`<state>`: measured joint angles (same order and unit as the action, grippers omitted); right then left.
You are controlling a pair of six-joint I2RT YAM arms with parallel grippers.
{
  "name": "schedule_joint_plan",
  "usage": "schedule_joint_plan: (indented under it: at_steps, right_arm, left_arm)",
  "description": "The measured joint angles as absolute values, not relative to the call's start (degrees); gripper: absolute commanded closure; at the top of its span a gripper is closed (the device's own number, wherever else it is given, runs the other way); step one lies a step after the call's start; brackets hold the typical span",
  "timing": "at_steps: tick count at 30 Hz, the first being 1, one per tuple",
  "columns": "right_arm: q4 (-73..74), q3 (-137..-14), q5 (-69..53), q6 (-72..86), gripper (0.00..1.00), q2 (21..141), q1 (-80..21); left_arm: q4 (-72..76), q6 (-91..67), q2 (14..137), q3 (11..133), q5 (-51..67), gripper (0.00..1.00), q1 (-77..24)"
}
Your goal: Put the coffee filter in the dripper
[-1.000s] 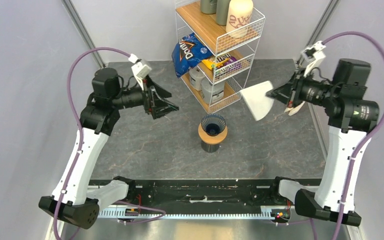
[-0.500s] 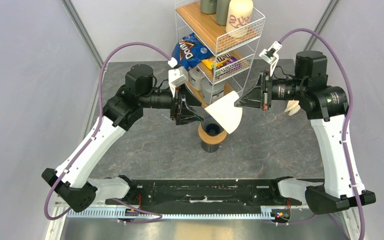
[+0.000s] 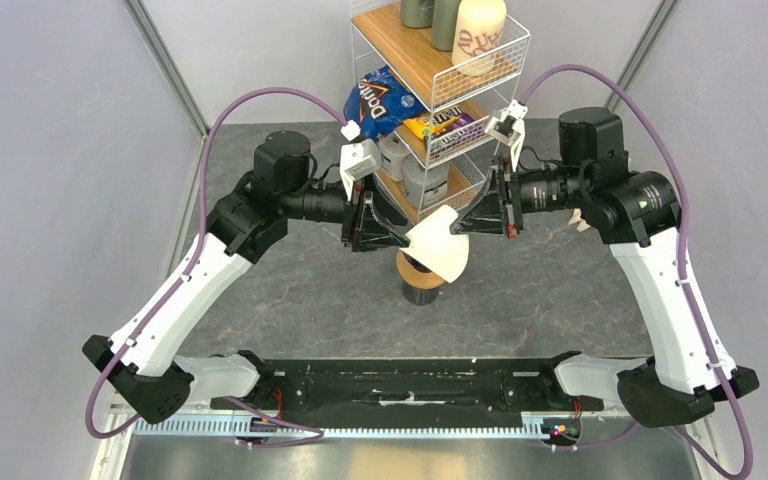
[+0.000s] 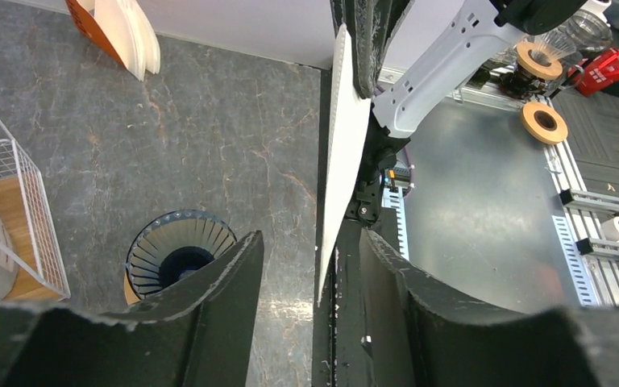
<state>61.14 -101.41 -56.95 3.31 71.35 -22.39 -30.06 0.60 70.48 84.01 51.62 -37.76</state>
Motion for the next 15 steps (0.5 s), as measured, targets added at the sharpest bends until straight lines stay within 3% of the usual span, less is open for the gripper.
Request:
schedule_joint_plan:
  at_steps: [7, 12, 15]
  right_arm:
    - [62.54, -103.04, -55.42, 1.45, 1.00, 72.66, -25.23]
    - [63.51, -104.25, -54.08, -0.40, 1.00, 73.60, -26.83]
    - [64.31, -104.53, -53.28, -1.63, 1.00, 73.89, -27.83]
  left_arm:
    - [-30.22, 0.56, 70.48, 84.01, 52.84, 0.58, -38.81]
    - [-30.35, 0.47, 70.48, 84.01, 53.21, 0.76, -40.01]
    - [-30.35, 0.47, 70.48, 84.01, 53.43, 0.96, -40.14]
